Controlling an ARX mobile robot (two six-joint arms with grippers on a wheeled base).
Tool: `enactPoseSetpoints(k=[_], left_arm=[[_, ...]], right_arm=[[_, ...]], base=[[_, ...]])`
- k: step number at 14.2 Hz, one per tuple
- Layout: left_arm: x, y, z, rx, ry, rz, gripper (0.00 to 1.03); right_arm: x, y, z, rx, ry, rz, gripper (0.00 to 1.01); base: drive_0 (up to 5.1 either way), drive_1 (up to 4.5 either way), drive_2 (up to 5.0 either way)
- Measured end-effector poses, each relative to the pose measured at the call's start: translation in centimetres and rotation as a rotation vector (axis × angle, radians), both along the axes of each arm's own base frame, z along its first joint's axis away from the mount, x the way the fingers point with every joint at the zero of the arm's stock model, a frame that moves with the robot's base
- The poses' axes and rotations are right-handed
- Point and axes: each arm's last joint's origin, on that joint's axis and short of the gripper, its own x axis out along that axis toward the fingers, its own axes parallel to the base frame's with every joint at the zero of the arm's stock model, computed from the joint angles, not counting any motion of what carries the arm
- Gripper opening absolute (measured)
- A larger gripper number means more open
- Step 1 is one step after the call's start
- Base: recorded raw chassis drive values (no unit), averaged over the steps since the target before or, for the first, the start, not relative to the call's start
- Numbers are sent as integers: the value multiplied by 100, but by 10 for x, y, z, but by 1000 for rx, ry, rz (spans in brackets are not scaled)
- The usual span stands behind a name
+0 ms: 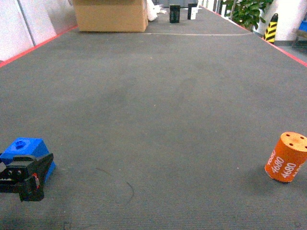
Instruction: Sort blue parts and orange caps into right shelf containers
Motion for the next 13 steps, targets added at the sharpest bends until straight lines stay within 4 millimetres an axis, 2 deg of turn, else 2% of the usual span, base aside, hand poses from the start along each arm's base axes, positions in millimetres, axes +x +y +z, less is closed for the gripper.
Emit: enactPoseSetpoints(k=[8,13], left_arm=[[20,-1,1,1,-33,-13,98],[25,6,-17,6,22,7,98]], right_arm=[[0,0,0,0,0,0,98],[0,0,0,0,0,0,98]], base=[[0,0,0],[0,0,0]])
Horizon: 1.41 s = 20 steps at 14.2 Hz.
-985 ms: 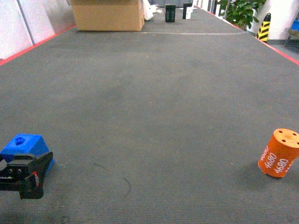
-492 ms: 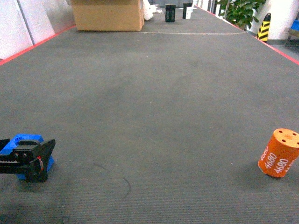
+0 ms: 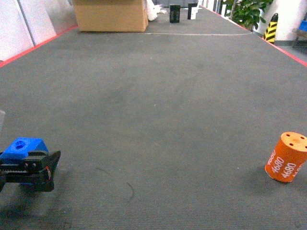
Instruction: Sort blue parts and orange caps into right shelf containers
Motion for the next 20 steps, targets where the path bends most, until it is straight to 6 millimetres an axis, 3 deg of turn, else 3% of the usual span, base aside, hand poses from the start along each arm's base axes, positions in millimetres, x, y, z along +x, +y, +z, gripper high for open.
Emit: enactPoseSetpoints(k=[6,15,20], left_arm=[[6,10,-3,-5,-1,24,98],[20,3,3,-5,-45,-4,98],[25,4,-6,-6,-27,-3,98]], right_arm=[[0,0,0,0,0,0,98],[0,0,0,0,0,0,98],[0,0,0,0,0,0,98]], base=[[0,0,0],[0,0,0],[0,0,0]])
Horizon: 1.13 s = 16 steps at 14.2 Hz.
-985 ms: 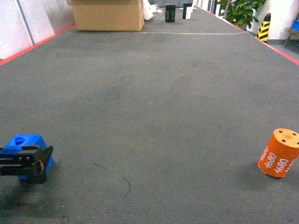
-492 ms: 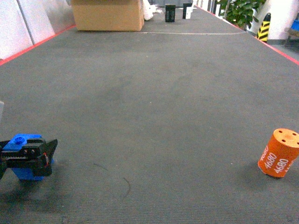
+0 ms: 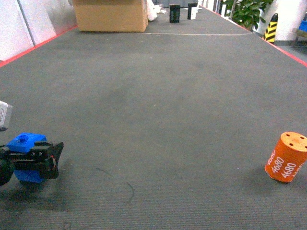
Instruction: Sort blue parts and orange caps into right shelf containers
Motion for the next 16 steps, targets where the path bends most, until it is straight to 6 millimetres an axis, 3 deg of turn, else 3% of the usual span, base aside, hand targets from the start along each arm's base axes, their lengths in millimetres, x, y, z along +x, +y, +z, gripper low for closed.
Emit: enactPoseSetpoints(k=[10,11,12,16], left_arm=[[4,19,1,-62,-7,69,98],[-3,18,-3,-73,17,46,66],[-6,18,-3,-75,23,43,60],[-13,13,-1,-68,35,41,60]], right_arm=[[0,0,0,0,0,0,98],[0,0,0,0,0,0,98],[0,0,0,0,0,0,98],[0,0,0,0,0,0,98]], base=[[0,0,0],[0,0,0],[0,0,0],[0,0,0]])
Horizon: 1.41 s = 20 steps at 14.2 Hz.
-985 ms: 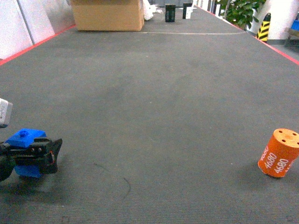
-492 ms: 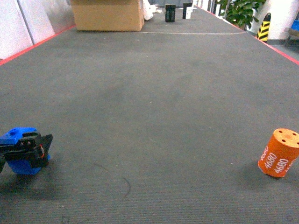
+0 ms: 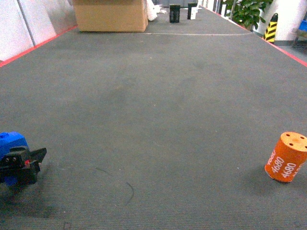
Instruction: Sort blue parts and orange caps into right shelf containers
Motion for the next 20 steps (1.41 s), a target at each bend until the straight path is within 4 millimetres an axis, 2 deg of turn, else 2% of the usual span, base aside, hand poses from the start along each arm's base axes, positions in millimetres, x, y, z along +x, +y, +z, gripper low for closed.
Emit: enactPoseSetpoints(k=[5,7,11,14,17,20], left_arm=[[-7,-7,20,2,-55,3,60],[-11,-10,39,-2,-118,13,60],[-29,-10,106,-23,-378,52,60],[-50,-3,151,-14,-573,86,60],[-68,-1,166,0,-615,100,60],[-90,-8,178,12,-665,100,60]], right_arm=[[0,0,0,0,0,0,98],[0,0,0,0,0,0,98],[0,0,0,0,0,0,98],[0,0,0,0,0,0,98],[0,0,0,0,0,0,98],[0,0,0,0,0,0,98]], base=[[0,0,0],[0,0,0],[0,0,0],[0,0,0],[0,0,0],[0,0,0]])
